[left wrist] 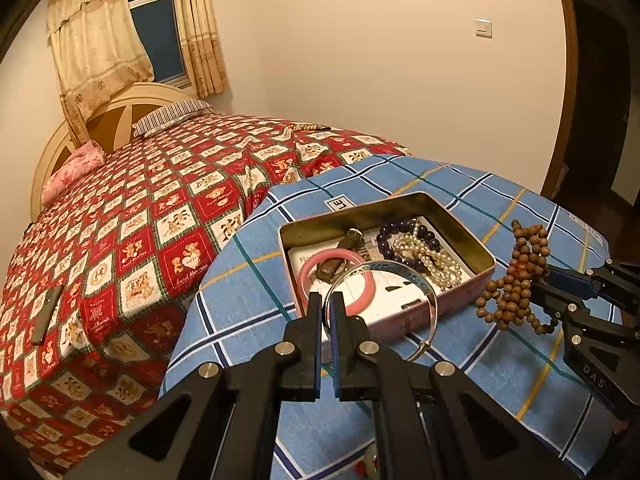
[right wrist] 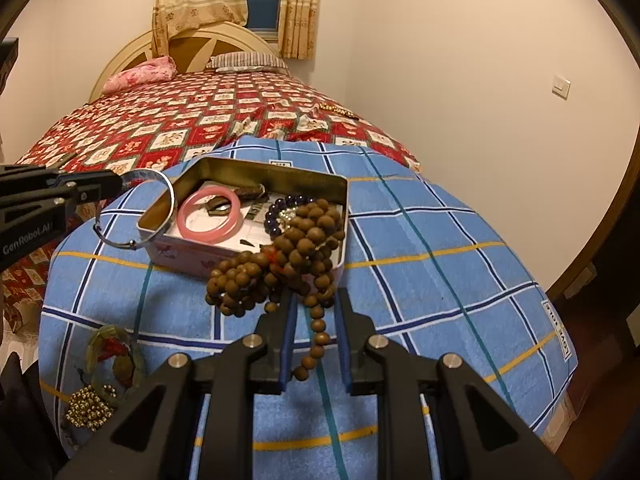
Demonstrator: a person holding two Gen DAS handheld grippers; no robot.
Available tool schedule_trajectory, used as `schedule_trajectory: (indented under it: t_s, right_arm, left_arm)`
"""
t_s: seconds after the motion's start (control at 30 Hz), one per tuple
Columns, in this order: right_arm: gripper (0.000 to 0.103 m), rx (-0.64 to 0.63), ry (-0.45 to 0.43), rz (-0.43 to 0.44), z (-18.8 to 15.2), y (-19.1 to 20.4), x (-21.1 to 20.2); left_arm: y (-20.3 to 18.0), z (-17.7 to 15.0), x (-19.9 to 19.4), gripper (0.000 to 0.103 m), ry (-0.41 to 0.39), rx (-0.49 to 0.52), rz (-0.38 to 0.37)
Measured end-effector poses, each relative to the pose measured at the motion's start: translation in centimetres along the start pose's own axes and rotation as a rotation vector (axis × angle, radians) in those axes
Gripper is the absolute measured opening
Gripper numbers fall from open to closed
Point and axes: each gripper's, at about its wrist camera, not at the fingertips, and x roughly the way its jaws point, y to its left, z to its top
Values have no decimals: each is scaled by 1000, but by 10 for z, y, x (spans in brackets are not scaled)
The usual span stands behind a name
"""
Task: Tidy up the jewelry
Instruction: 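Carry the silver bangle over the tin with the left tool while the right tool carries the wooden beads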
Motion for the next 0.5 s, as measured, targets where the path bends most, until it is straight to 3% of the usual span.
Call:
schedule_trajectory:
  t_s: [0.5]
  right_arm:
    - [21, -31, -17, -10, 15, 3, 3]
  left_arm:
    - [7, 16, 5, 2, -17, 11, 6]
